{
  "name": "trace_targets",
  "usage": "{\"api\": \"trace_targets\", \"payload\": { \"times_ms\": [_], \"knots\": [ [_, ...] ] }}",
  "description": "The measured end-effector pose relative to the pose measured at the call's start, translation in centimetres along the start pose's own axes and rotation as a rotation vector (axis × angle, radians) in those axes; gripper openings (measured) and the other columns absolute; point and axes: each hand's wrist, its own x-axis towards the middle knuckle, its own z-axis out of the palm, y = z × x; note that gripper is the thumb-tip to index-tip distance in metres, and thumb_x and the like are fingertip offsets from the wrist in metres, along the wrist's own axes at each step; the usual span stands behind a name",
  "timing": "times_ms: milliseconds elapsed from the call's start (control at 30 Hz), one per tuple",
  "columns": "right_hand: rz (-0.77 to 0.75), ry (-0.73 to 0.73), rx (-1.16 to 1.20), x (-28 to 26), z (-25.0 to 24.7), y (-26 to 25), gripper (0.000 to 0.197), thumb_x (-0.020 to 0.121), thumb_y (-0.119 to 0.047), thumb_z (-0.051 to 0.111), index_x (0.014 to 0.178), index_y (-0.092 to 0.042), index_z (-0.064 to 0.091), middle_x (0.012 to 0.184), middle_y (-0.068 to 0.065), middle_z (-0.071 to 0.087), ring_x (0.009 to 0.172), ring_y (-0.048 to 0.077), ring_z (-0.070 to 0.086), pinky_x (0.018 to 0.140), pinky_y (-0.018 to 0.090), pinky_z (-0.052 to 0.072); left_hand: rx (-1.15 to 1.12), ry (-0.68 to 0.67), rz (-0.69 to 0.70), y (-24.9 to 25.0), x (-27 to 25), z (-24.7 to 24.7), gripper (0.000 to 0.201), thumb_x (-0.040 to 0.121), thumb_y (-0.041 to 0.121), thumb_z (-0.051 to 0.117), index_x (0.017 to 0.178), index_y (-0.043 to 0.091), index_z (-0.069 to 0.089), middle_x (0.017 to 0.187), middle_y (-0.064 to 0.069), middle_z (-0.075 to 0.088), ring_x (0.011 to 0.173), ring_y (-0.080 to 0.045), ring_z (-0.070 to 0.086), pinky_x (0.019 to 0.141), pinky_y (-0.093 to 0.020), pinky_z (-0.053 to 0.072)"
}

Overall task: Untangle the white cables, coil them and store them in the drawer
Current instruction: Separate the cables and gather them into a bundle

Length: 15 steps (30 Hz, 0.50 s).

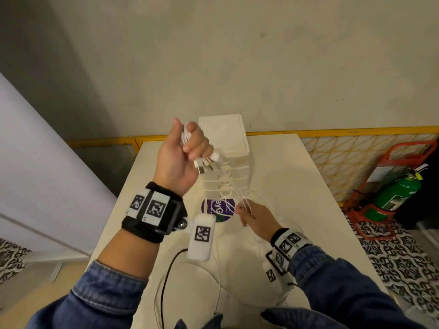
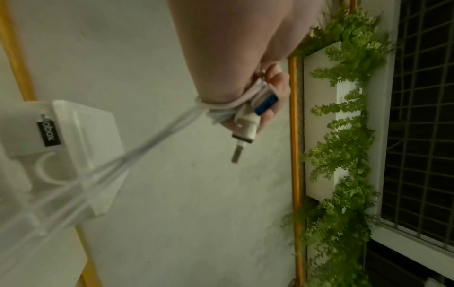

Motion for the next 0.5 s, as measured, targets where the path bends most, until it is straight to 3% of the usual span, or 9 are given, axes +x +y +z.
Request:
{"api": "trace_targets", "payload": {
  "times_ms": [67,100,200,267,333,400,500],
  "knots": [
    [-0.057,-0.028,-0.035,-0.7,0.7,-0.2,0.007,0.095,-0.024,0.046,0.097,-0.018,0.051,0.068,-0.004,0.060,0.059,0.006,0.053,0.064,0.022,0.043,0.010,0.093,0.114,0.3,0.5,-0.3,0.045,0.100,0.043,0.019,0.073,0.017,0.044,0.046,0.009,0.035,0.041,-0.007,0.033,0.051,-0.021,0.037],
    [-0.092,-0.027,-0.069,-0.8,0.8,-0.6,0.014,0.095,-0.024,0.046,0.106,-0.016,0.051,0.076,0.000,0.064,0.063,0.006,0.055,0.063,0.019,0.040,0.037,0.146,0.163,0.4,0.7,-0.5,0.043,0.100,0.043,0.019,0.075,0.018,0.043,0.048,0.008,0.037,0.043,-0.008,0.035,0.055,-0.021,0.038],
    [-0.196,-0.044,-0.172,-0.7,0.5,-1.6,0.030,0.095,-0.029,0.046,0.118,-0.011,0.051,0.098,0.009,0.069,0.083,0.022,0.062,0.067,0.022,0.038,0.206,0.323,0.262,0.6,1.1,-1.8,0.037,0.101,0.041,0.022,0.079,0.018,0.042,0.054,0.007,0.040,0.050,-0.010,0.039,0.059,-0.024,0.035],
    [-0.279,-0.041,-0.176,-0.9,0.0,-2.4,0.033,0.093,-0.035,0.044,0.114,-0.013,0.055,0.098,0.007,0.070,0.085,0.023,0.062,0.068,0.022,0.037,0.464,0.416,0.312,0.7,1.1,-2.7,0.034,0.101,0.036,0.023,0.079,0.018,0.042,0.058,0.004,0.040,0.053,-0.012,0.041,0.058,-0.027,0.035],
    [-0.354,-0.011,-0.172,-1.2,-0.5,-3.4,0.038,0.091,-0.041,0.040,0.108,-0.012,0.059,0.095,0.006,0.070,0.083,0.021,0.060,0.068,0.021,0.037,0.881,0.471,0.332,0.4,0.7,-3.6,0.033,0.101,0.028,0.025,0.075,0.016,0.041,0.062,0.000,0.040,0.054,-0.012,0.041,0.054,-0.028,0.038],
    [-0.416,0.047,-0.172,-1.4,-1.2,-4.4,0.037,0.090,-0.039,0.039,0.104,-0.013,0.062,0.090,0.006,0.071,0.079,0.019,0.057,0.070,0.023,0.039,1.310,0.448,0.233,-0.3,0.1,-4.7,0.032,0.101,0.027,0.029,0.078,0.010,0.045,0.066,-0.002,0.044,0.055,-0.011,0.044,0.055,-0.029,0.041],
    [-0.499,0.222,-0.198,-0.9,-2.5,-5.2,0.029,0.091,-0.031,0.045,0.101,-0.013,0.065,0.084,0.004,0.072,0.074,0.012,0.053,0.068,0.021,0.038,1.714,0.210,-0.132,-1.6,-1.1,-5.8,0.035,0.099,0.034,0.033,0.088,0.007,0.051,0.071,-0.003,0.051,0.061,-0.015,0.050,0.059,-0.028,0.042]
  ]
}}
